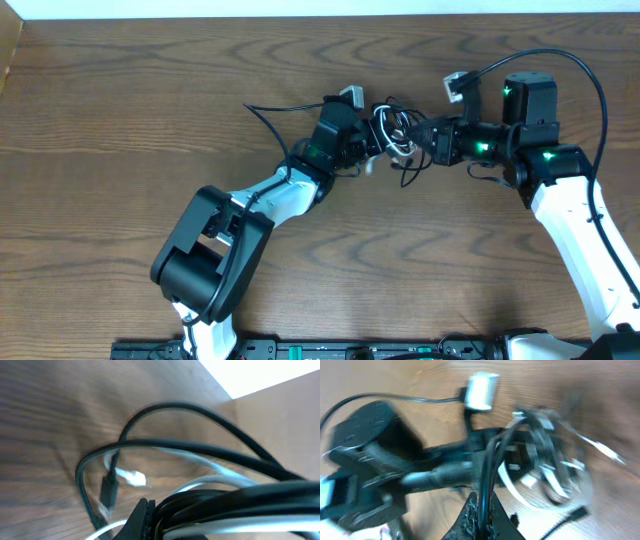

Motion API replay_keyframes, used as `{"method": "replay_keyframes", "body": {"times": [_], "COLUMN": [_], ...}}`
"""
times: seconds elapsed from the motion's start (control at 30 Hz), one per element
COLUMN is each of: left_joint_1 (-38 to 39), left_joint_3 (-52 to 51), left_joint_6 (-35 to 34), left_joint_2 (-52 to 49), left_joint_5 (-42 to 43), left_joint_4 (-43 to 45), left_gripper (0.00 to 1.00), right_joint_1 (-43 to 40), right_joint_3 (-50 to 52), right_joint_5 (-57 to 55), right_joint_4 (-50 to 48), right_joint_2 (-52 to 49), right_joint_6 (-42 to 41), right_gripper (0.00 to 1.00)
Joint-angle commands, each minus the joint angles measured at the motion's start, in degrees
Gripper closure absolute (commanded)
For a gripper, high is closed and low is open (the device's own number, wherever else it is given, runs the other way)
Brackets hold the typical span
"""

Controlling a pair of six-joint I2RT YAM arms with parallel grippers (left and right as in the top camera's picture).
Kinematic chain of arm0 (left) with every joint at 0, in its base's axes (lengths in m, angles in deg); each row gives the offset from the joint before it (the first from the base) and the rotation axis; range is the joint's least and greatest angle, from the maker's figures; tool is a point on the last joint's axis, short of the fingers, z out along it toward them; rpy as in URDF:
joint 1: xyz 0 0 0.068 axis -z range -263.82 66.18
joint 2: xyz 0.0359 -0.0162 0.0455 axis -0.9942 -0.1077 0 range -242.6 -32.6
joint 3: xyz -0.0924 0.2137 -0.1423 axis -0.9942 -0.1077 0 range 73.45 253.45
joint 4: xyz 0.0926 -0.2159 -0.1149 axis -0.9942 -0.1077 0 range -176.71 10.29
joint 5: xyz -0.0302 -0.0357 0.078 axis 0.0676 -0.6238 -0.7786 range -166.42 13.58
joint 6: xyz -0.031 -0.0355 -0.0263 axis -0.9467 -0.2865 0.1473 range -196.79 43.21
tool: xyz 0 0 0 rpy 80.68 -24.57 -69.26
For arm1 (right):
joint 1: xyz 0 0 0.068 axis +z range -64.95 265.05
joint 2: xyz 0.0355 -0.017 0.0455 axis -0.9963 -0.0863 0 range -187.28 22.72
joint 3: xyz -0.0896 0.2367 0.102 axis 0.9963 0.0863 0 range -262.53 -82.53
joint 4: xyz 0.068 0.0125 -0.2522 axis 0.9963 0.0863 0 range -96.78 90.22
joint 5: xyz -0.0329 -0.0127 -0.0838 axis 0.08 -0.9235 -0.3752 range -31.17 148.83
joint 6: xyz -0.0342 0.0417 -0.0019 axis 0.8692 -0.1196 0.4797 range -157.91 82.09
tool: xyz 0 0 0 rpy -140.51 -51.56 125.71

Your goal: Untangle cables

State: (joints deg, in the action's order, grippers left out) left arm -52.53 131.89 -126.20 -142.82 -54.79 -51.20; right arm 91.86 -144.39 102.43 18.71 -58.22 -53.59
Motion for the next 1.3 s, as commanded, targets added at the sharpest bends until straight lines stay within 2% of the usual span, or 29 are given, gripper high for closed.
{"method": "replay_keyframes", "body": {"times": [0.0,0.2,0.33,0.4,0.43,0.5,0.63,0.73,0.87,0.97,1.07,1.2,1.27], "left_joint_1": [-3.69,-10.08,-12.00,-11.91,-11.93,-11.98,-11.98,-12.00,-12.00,-12.00,-12.00,-11.98,-11.98], "left_joint_3": [0.50,0.50,0.50,0.50,0.50,0.50,0.50,0.50,0.50,0.50,0.50,0.50,0.50], "left_joint_6": [5.16,15.21,25.57,29.70,32.26,36.39,37.40,37.40,38.05,37.44,25.57,8.90,4.44], "left_joint_2": [0.72,7.65,17.00,21.14,23.54,27.96,32.17,32.89,32.89,32.89,32.76,32.74,32.74], "left_joint_5": [3.85,6.43,6.27,6.80,8.46,11.21,11.32,13.31,17.00,15.06,-5.31,-27.41,-31.76], "left_joint_4": [-4.50,-22.47,-35.63,-38.45,-39.19,-39.47,-40.06,-39.93,-39.56,-38.73,-42.01,-51.82,-55.01], "left_gripper": [0.93,0.93,0.92,0.93,0.93,0.93,0.93,0.92,0.93,0.93,0.93,0.93,0.93], "right_joint_1": [-2.80,-6.40,-6.71,-6.71,-6.71,-6.71,-6.58,-5.44,-1.18,1.73,2.45,4.50,6.58], "right_joint_3": [-1.07,-1.07,-1.07,-1.07,-1.07,-1.14,-1.20,-1.20,-1.20,-1.20,-1.20,-1.20,-1.18], "right_joint_5": [-13.44,-28.83,-29.90,-24.30,-19.56,-9.25,5.75,12.57,15.30,15.50,13.51,6.84,4.39], "right_joint_4": [1.79,5.20,5.40,3.58,1.99,-2.32,-10.21,-15.37,-19.30,-18.99,-18.91,-18.47,-18.38], "right_joint_2": [0.46,-0.72,-4.17,-5.40,-5.60,-5.14,-3.82,-3.80,-3.80,-3.82,-3.74,-2.93,-2.95], "right_joint_6": [-8.52,-9.33,-6.56,-0.74,2.78,7.69,8.26,6.58,4.33,3.26,3.23,0.68,-0.81], "right_gripper": [0.99,0.99,0.99,0.98,0.94,0.79,0.58,0.55,0.44,0.43,0.50,0.45,0.44]}}
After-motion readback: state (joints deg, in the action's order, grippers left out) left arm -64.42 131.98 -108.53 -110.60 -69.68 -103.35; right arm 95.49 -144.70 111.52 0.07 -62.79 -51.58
